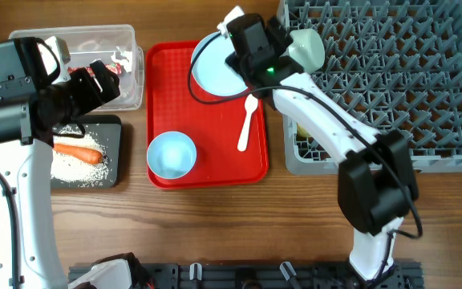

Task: Sort waste into correct bins and load items into the dishwasher rack
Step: 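Reach the right gripper to the light-blue bowl and grasp its rim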

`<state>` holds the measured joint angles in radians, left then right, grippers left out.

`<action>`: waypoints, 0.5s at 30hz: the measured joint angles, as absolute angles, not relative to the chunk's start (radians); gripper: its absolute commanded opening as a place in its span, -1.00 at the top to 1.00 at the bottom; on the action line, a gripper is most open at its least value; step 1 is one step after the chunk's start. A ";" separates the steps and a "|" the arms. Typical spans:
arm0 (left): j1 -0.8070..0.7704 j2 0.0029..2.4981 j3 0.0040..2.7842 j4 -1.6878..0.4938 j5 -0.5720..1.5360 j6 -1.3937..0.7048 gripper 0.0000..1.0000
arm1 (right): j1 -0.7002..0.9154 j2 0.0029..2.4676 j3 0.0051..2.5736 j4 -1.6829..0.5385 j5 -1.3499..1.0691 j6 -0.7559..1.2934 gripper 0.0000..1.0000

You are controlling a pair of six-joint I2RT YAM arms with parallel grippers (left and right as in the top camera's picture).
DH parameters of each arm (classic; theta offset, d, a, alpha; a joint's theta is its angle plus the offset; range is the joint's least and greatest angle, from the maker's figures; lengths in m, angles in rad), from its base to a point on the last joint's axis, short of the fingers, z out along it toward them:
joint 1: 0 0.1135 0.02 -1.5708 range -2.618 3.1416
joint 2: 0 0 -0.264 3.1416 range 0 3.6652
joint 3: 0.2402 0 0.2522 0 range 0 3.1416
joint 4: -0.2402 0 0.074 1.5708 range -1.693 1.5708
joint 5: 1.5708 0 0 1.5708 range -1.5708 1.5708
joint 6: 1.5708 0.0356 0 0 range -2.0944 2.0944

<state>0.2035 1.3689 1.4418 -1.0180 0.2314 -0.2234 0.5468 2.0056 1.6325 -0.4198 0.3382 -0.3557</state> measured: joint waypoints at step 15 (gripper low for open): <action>0.203 1.369 1.442 -1.017 0.232 -0.223 -1.00 | 0.637 1.982 1.423 -0.506 -0.416 0.406 -0.28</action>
